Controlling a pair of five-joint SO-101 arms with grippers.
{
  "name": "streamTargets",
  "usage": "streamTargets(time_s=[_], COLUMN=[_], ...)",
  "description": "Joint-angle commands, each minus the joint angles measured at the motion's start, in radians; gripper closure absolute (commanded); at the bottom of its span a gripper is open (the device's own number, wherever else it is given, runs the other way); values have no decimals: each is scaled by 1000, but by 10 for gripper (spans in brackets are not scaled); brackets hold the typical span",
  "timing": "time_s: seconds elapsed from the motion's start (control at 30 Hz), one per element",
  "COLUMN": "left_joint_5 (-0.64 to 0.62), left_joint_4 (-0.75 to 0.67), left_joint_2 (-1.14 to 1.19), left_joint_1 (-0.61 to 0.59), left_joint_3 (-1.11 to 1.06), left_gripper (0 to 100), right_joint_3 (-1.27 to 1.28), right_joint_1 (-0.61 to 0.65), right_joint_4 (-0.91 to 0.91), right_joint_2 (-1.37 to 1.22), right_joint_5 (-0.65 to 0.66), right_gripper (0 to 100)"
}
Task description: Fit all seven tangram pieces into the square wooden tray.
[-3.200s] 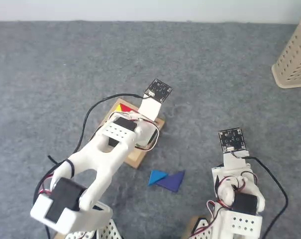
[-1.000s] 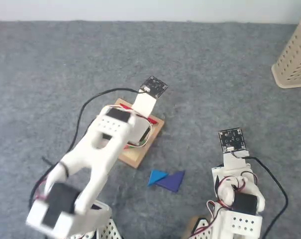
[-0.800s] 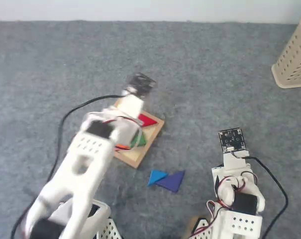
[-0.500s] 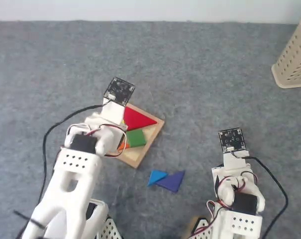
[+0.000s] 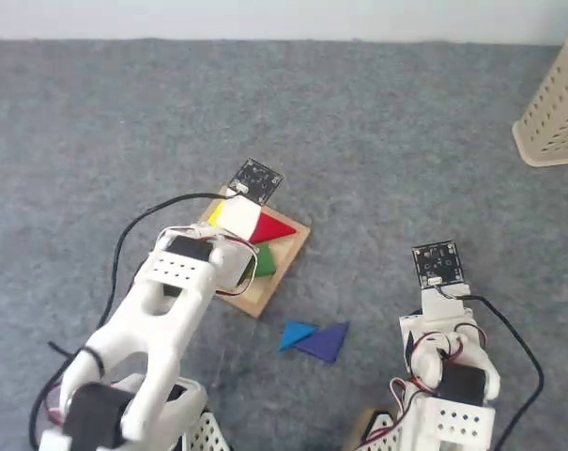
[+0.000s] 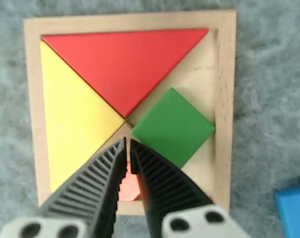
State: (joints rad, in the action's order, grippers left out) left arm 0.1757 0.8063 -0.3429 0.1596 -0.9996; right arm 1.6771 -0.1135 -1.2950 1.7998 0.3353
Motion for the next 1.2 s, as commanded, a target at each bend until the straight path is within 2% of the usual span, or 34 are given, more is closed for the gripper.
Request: streamTargets(time_s=[0.0, 0.37, 0.6, 0.83, 0.9, 1.07, 1.17], left_joint_5=[9, 5, 5, 5, 12, 57, 89], left_joint_4=[-25, -18, 49, 38, 66, 222, 279], left_joint_2=[44, 161, -17, -144, -130, -120, -112], left_joint_1=[8, 64, 25, 37, 89, 350, 450], left_joint_3=[53, 113, 93, 1, 2, 16, 16], left_gripper=[988, 988, 988, 988, 987, 987, 985], right_joint_3=[6, 6, 6, 6, 6, 6, 6], right_joint_1=[-12, -12, -12, -12, -12, -12, -12], right_joint_4=[13, 13, 13, 13, 13, 13, 13], right_joint_2=[15, 15, 15, 15, 15, 15, 15], right_joint_5=[11, 11, 11, 11, 11, 11, 11], right_gripper=[992, 992, 992, 992, 992, 992, 992])
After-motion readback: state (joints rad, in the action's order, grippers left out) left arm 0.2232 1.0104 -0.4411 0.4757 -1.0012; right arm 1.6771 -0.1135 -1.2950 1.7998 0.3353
